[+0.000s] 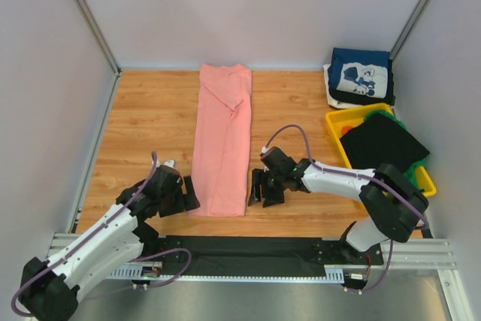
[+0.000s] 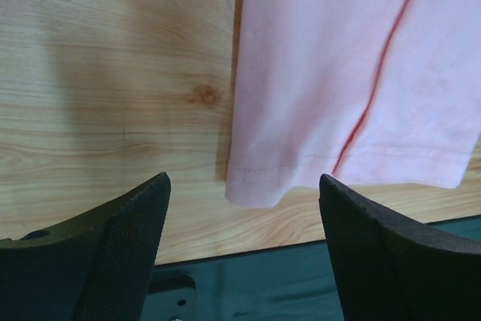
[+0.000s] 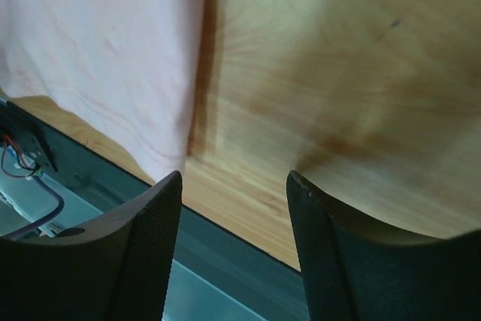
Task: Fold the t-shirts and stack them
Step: Fold the tshirt
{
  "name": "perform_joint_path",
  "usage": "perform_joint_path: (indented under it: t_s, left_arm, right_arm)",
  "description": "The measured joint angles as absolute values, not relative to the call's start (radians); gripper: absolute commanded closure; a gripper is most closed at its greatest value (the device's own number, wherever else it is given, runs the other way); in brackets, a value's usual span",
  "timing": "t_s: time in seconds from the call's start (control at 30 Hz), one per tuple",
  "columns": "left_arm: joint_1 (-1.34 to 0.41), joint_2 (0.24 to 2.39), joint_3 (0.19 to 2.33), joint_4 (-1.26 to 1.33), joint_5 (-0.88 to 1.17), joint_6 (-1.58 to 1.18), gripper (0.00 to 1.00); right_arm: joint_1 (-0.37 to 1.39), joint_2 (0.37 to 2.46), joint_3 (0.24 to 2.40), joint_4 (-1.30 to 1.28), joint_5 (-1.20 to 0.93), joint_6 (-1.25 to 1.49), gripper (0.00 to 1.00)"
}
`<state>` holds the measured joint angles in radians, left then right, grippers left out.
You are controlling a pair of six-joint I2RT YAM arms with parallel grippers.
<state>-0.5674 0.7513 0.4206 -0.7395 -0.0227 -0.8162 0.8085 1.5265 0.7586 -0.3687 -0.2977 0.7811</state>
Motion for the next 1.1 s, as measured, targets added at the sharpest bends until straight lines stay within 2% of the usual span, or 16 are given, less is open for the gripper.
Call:
perform_joint_path:
  t_s: [0.03,0.2,0.57,0.67,0.77,0.8,0.83,0.87,0.9,0.97,1.0,1.1]
  left_arm:
    - [-0.572,0.718,0.403,-0.735,-0.025,-0.828,0.18]
    - [-0.576,0.631,0.339,-0.702,-0.028,-0.872,0.3]
    - [-0.575,0.649,0.328,-0.686,-0.015,-0.894,0.35]
    - [-0.575,0.67,0.328,-0.677,0.0,-0.893,0.43]
    - [-0.576,0.685,0.328,-0.662,0.017,-0.892,0.46]
    - [-0.576,0.69,0.328,-0.658,0.022,-0.892,0.48]
    - [-0.576,0.694,0.328,-0.655,0.025,-0.892,0.58]
    - [-0.576,0.698,0.328,-0.652,0.026,-0.892,0.63]
    - [-0.576,0.701,0.328,-0.649,0.028,-0.891,0.81]
    - [-0.577,0.71,0.328,-0.64,0.033,-0.891,0.97]
    - [-0.577,0.714,0.328,-0.632,0.039,-0.887,1.0]
    - [-0.577,0.732,0.328,-0.615,0.052,-0.879,1.0]
  right_arm:
    - [0.833,1.518,0.748,-0.361,-0.29,0.8,0.43]
    - [0.931,1.492,0.746,-0.287,-0.243,0.871,0.46]
    - [0.979,1.568,0.733,-0.204,-0.203,0.954,0.57]
    - [0.987,1.575,0.724,-0.171,-0.204,0.969,0.62]
    - [0.994,1.589,0.717,-0.14,-0.209,0.98,0.73]
    - [0.996,1.591,0.715,-0.134,-0.209,0.983,0.81]
    - [0.999,1.592,0.71,-0.126,-0.209,0.985,0.85]
    - [1.0,1.593,0.702,-0.118,-0.208,0.99,0.89]
    - [1.0,1.593,0.695,-0.11,-0.209,0.994,0.96]
    - [1.0,1.591,0.686,-0.099,-0.208,0.999,1.0]
    - [1.0,1.587,0.68,-0.094,-0.206,0.999,1.0]
    - [1.001,1.567,0.666,-0.097,-0.193,0.999,1.0]
